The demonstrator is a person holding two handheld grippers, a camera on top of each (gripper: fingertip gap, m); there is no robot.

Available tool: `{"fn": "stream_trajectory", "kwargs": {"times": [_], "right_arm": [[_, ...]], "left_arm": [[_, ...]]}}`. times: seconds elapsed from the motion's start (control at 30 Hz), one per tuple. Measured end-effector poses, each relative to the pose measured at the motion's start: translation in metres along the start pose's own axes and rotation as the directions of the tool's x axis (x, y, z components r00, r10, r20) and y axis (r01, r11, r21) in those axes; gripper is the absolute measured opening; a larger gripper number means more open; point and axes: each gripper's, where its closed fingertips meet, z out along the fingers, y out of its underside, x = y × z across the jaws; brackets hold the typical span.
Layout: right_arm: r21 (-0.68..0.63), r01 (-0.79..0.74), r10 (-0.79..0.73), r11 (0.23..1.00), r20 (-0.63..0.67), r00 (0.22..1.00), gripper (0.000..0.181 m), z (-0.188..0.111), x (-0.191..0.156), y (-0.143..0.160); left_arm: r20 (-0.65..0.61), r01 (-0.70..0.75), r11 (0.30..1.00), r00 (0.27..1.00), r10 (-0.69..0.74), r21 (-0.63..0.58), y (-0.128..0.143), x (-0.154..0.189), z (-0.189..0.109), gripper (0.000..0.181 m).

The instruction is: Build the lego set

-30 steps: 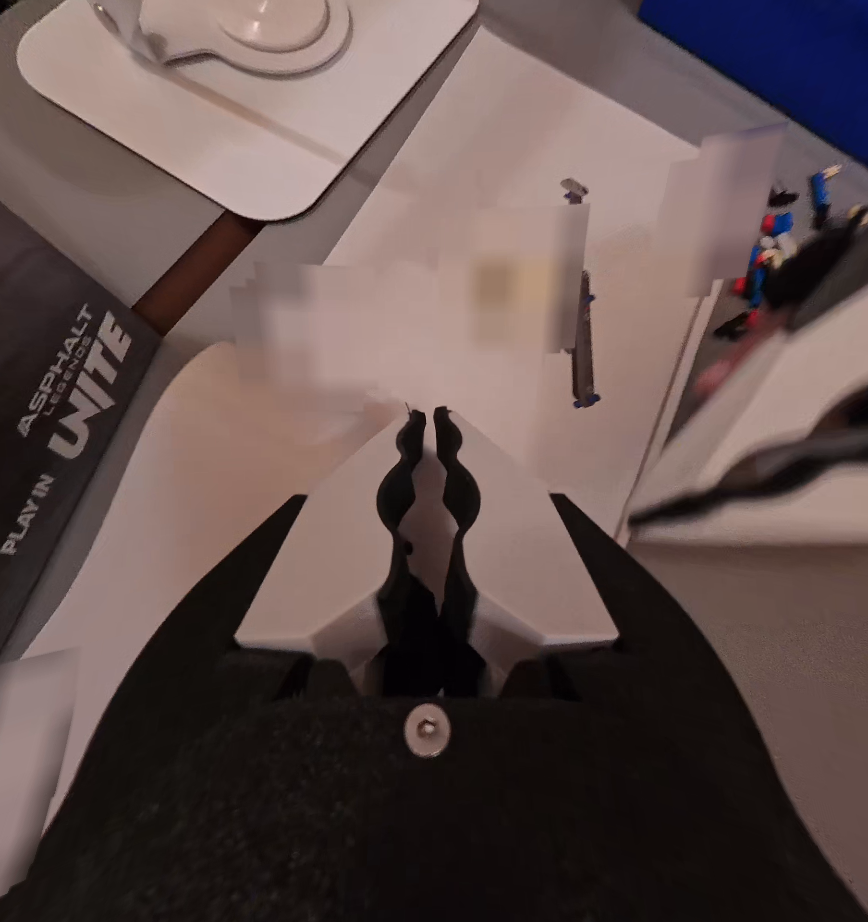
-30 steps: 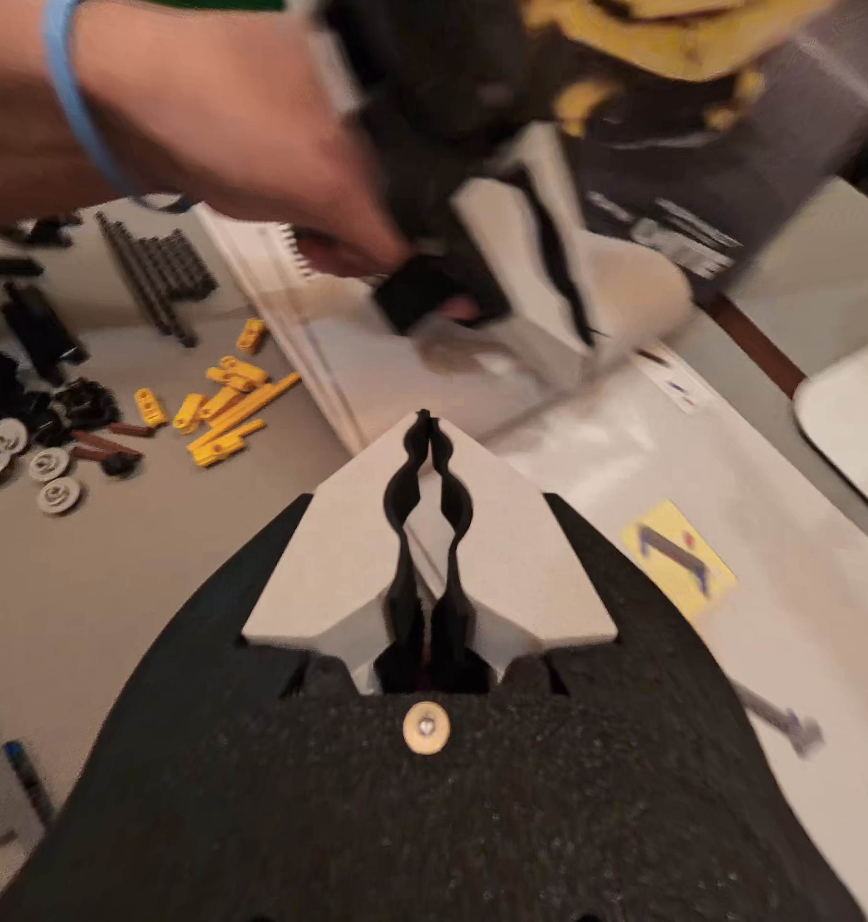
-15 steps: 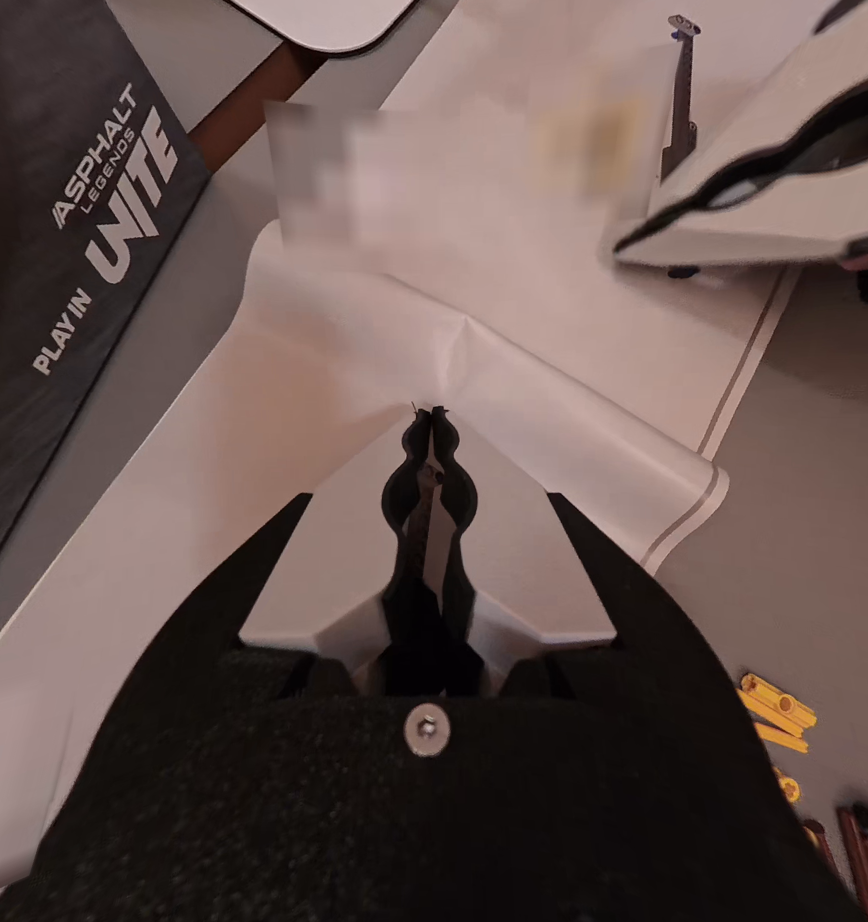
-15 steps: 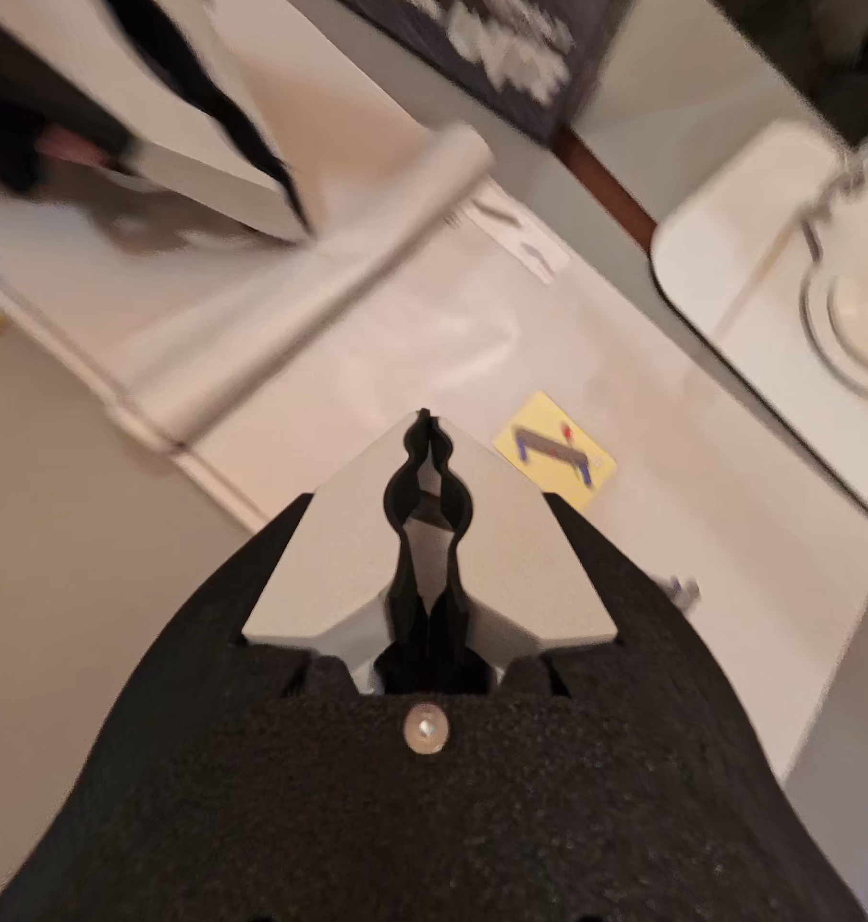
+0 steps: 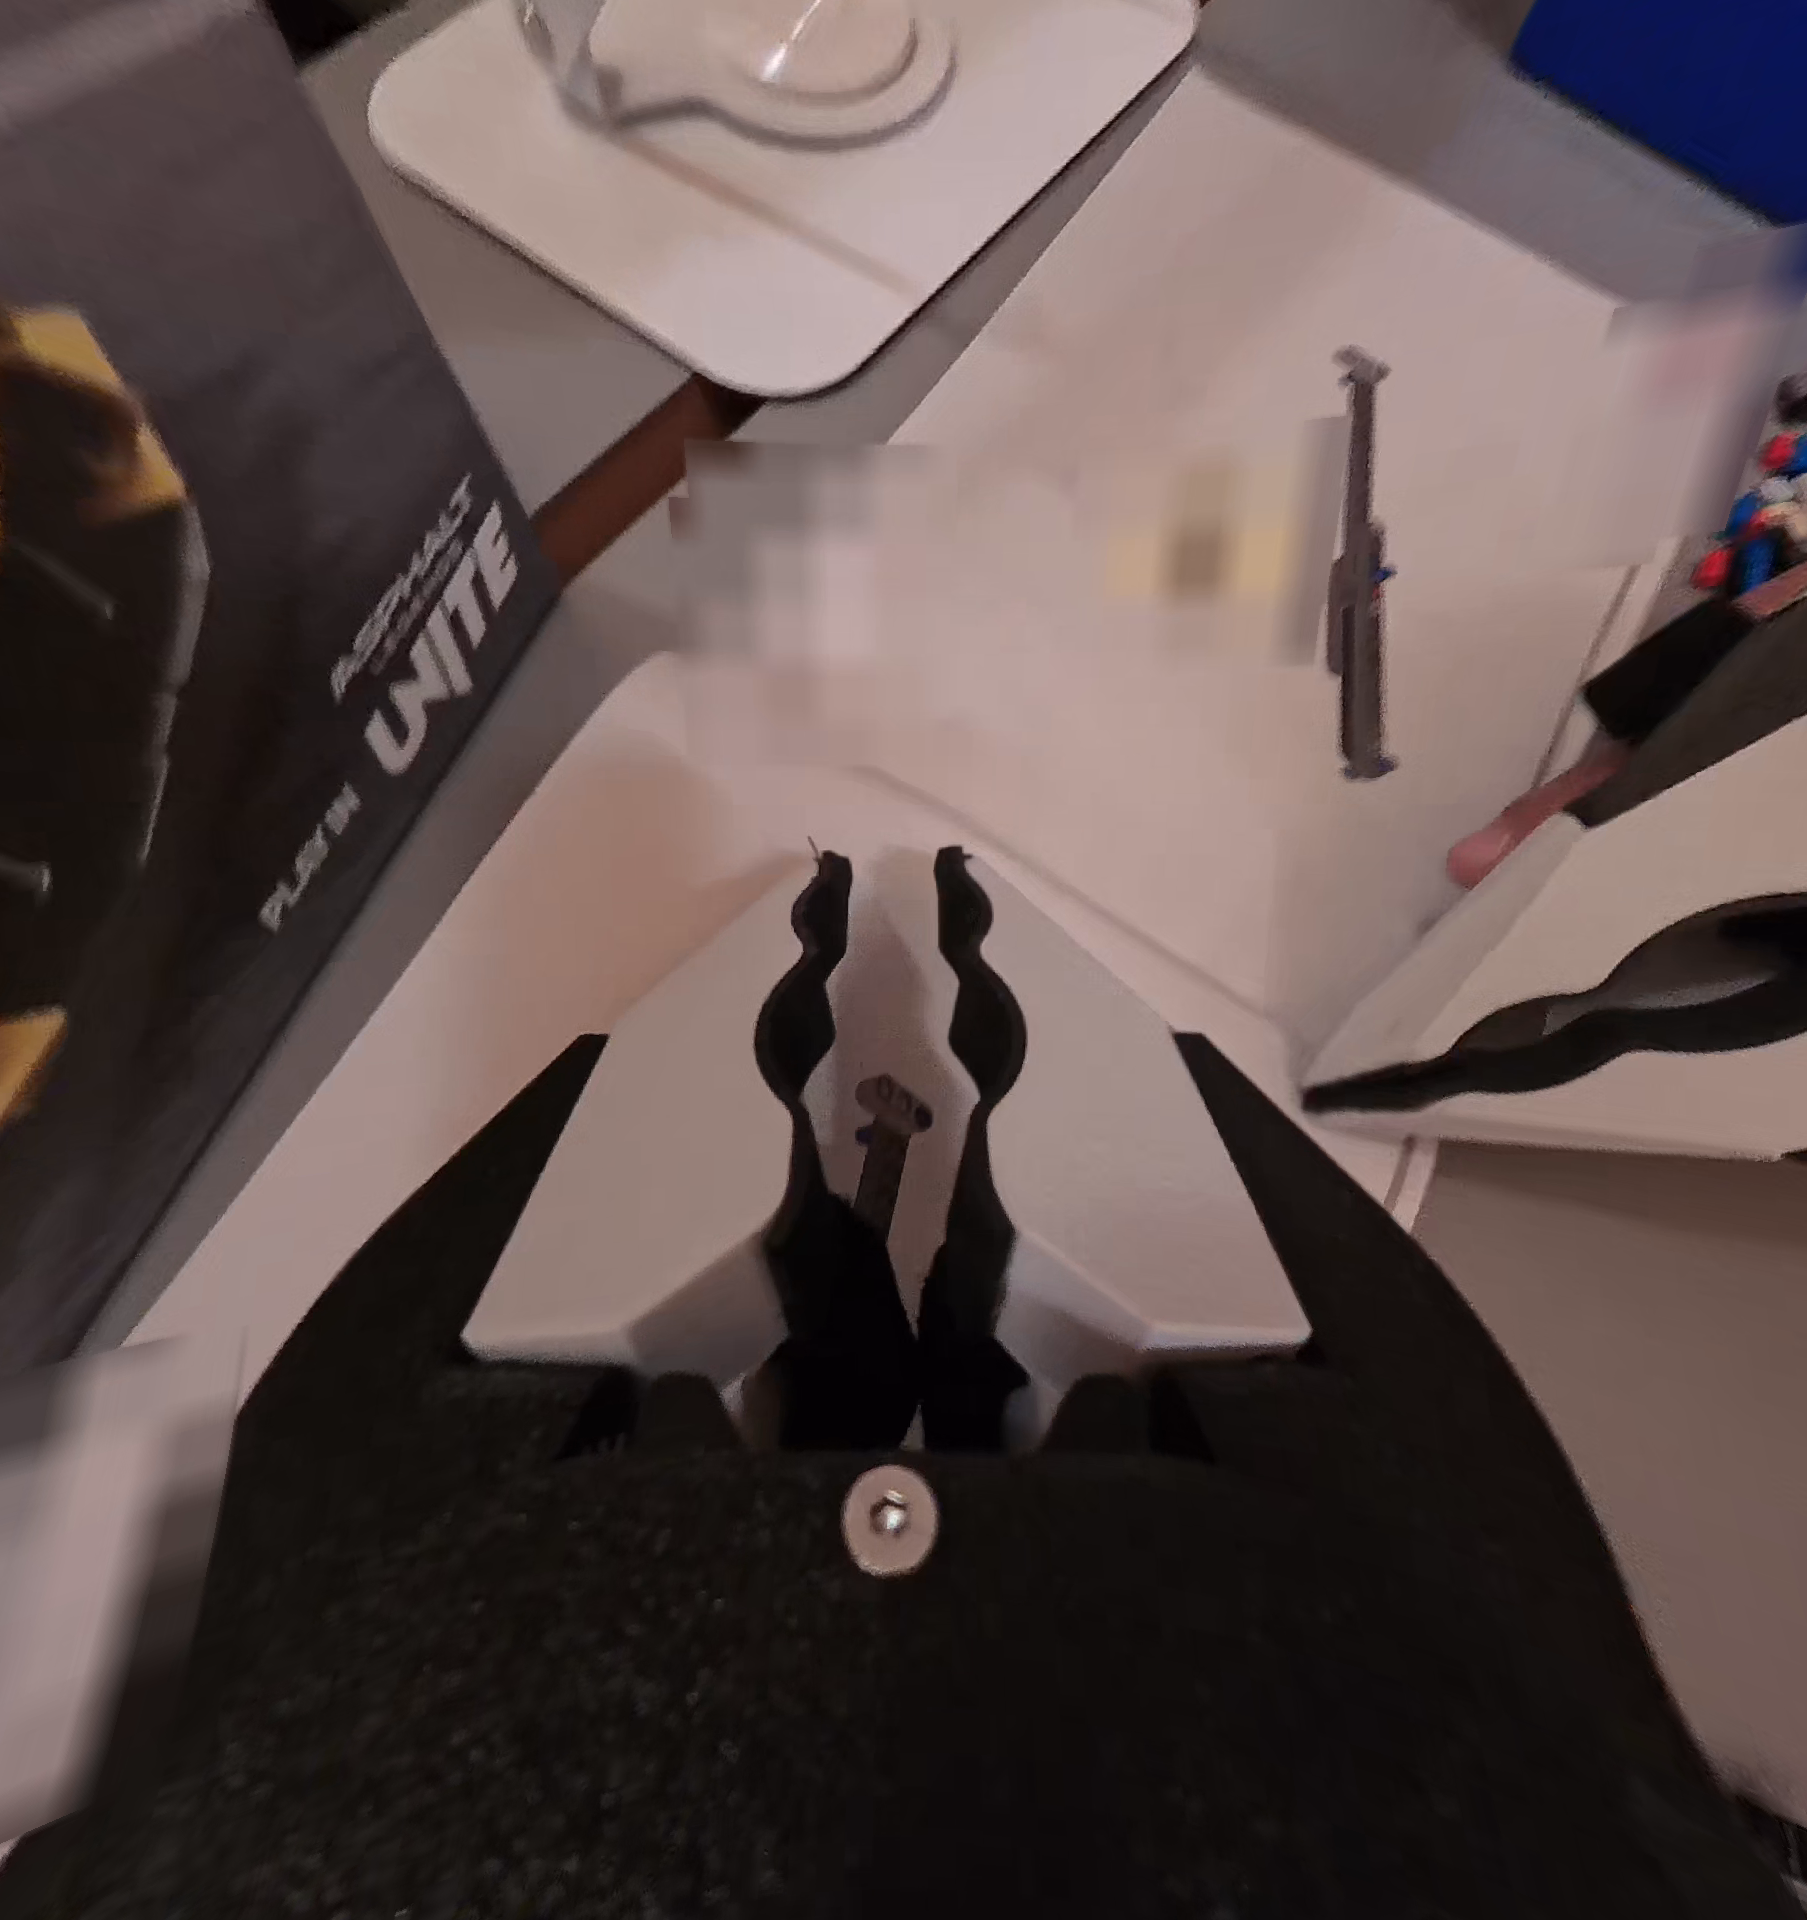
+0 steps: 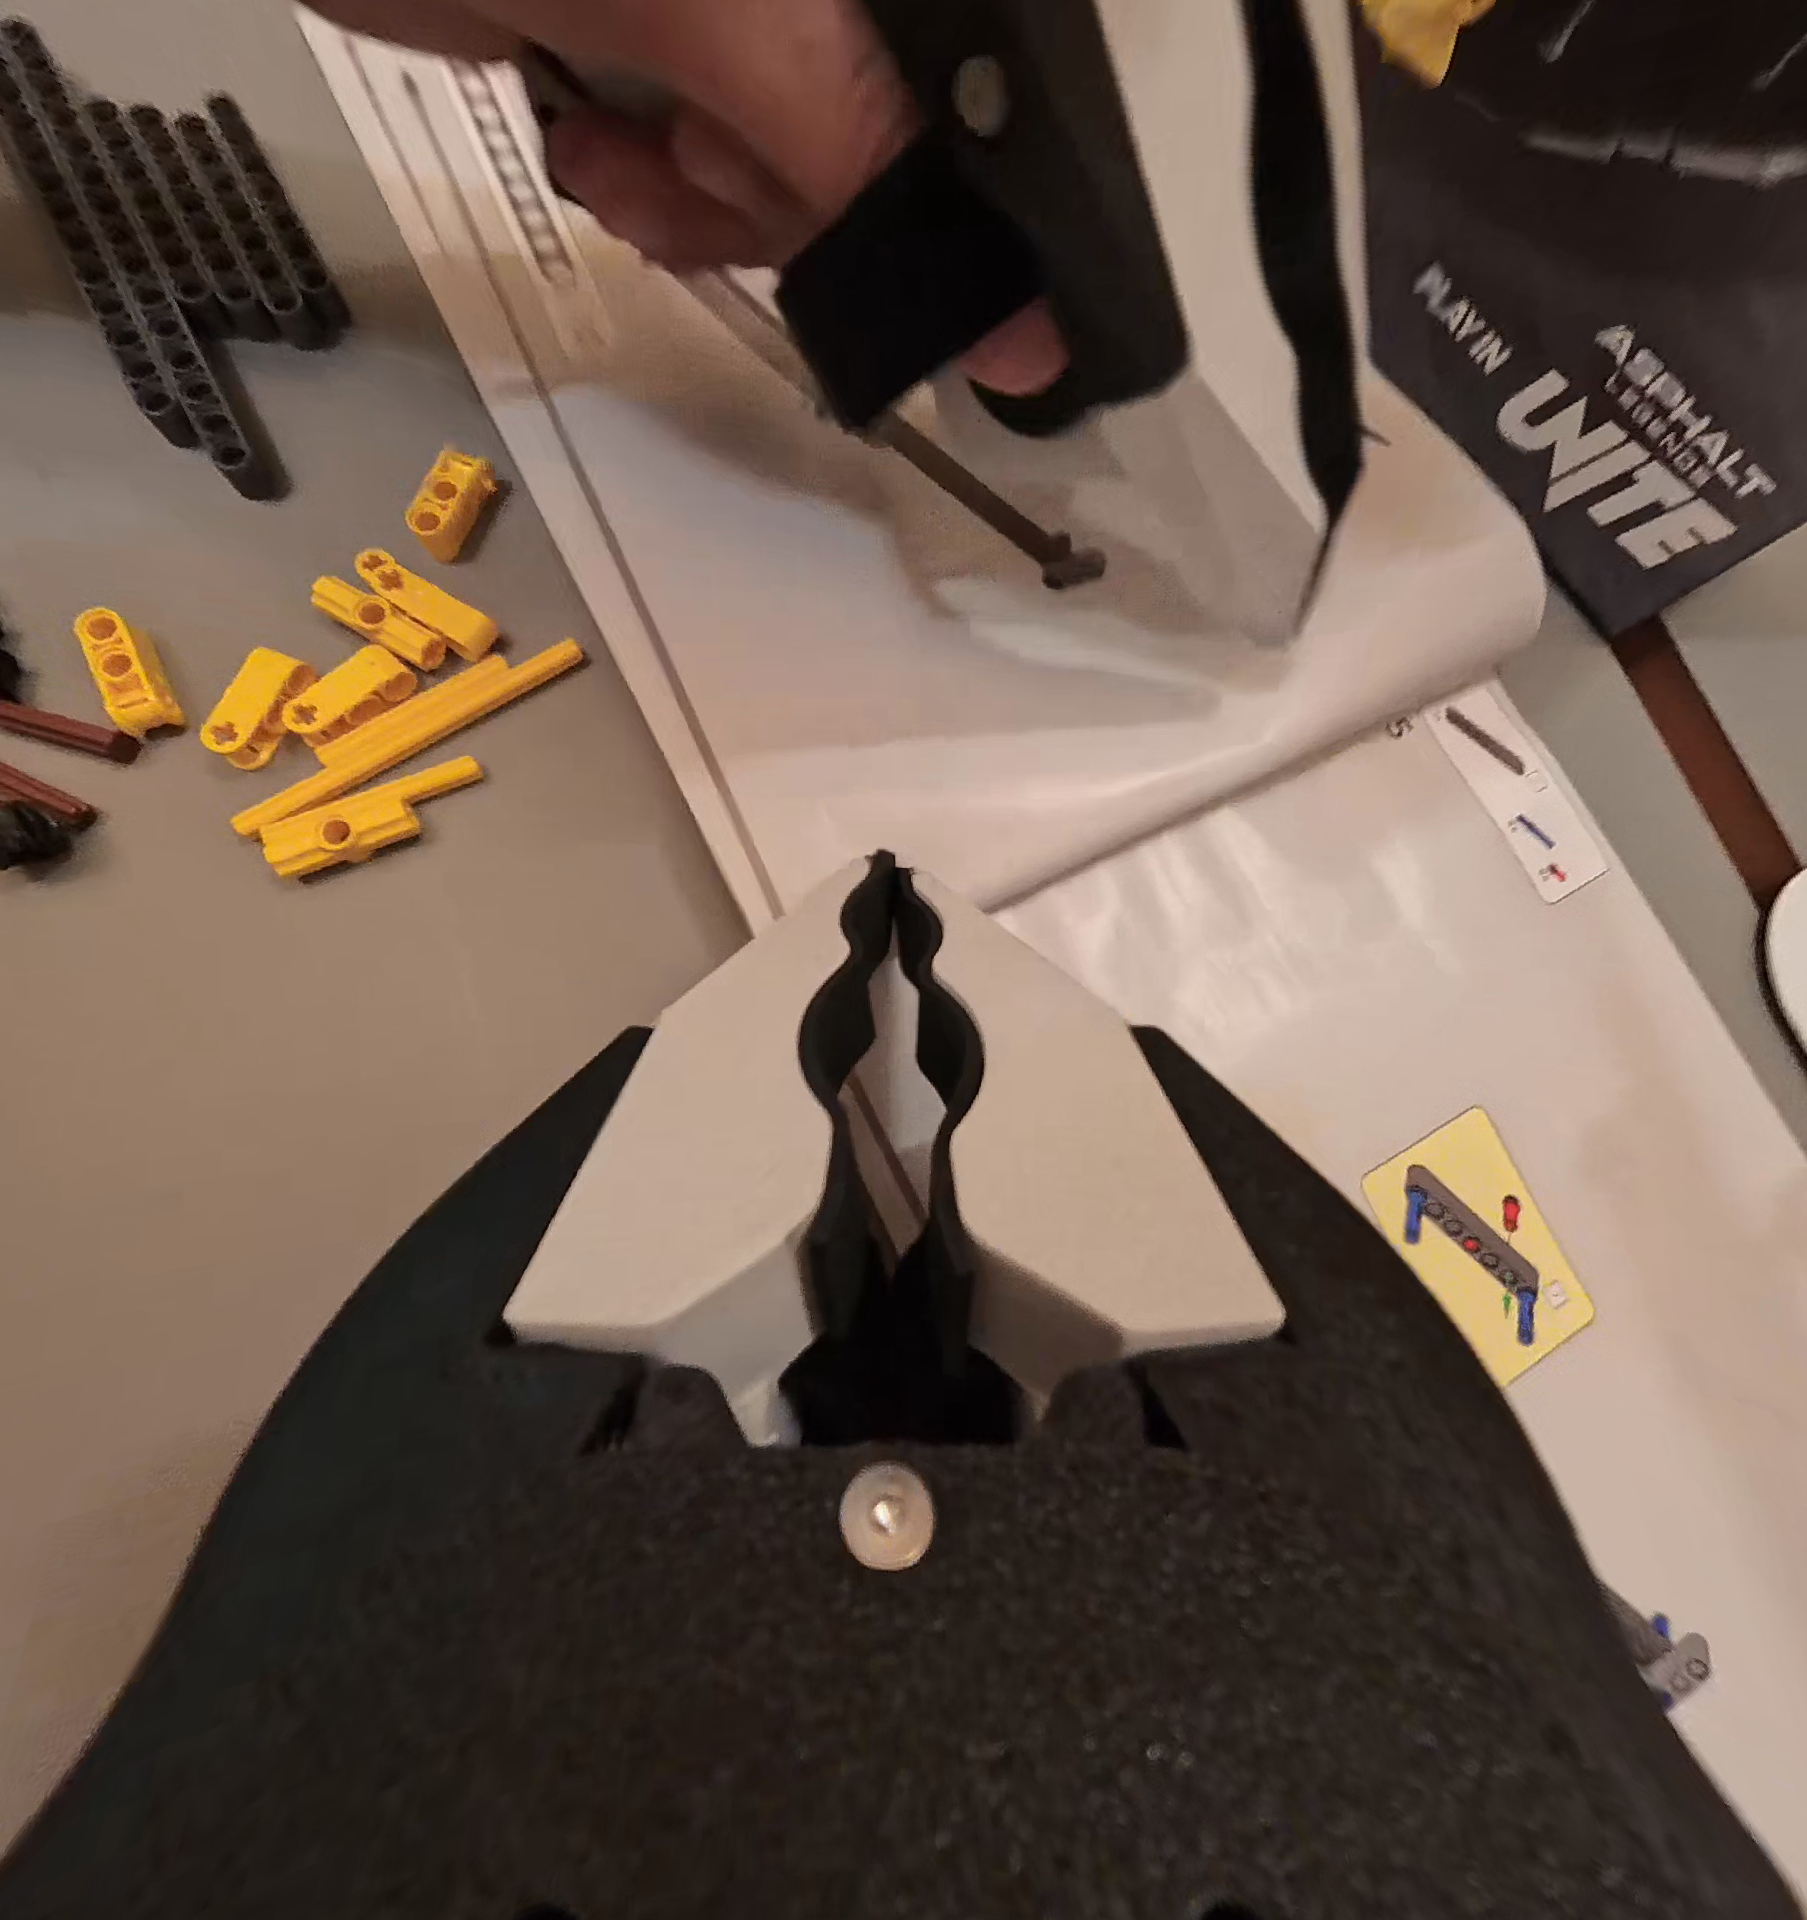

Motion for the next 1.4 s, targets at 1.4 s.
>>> {"fn": "stream_trajectory", "kwargs": {"times": [1.4], "right_arm": [[-0.018,-0.097,0.097,0.995,0.030,0.995,0.000,0.011,-0.009,0.001]], "left_arm": [[-0.030,-0.235,0.966,0.972,0.233,-0.104,0.017,-0.003,0.006,0.001]]}}
